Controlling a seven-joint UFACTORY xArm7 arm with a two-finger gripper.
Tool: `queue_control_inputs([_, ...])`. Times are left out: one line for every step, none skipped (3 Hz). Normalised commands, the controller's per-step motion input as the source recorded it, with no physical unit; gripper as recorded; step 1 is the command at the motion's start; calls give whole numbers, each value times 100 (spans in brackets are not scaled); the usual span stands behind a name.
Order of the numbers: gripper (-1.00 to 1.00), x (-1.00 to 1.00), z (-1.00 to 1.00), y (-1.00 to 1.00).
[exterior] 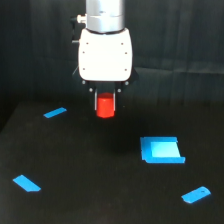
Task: Pick up the red object from the table
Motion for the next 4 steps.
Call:
queue_control_inputs([-97, 2, 12, 1])
queue_control_inputs([-100, -1, 5, 1])
queue_control_inputs([-100, 11, 1, 0])
queue_control_inputs([-100, 1, 8, 10])
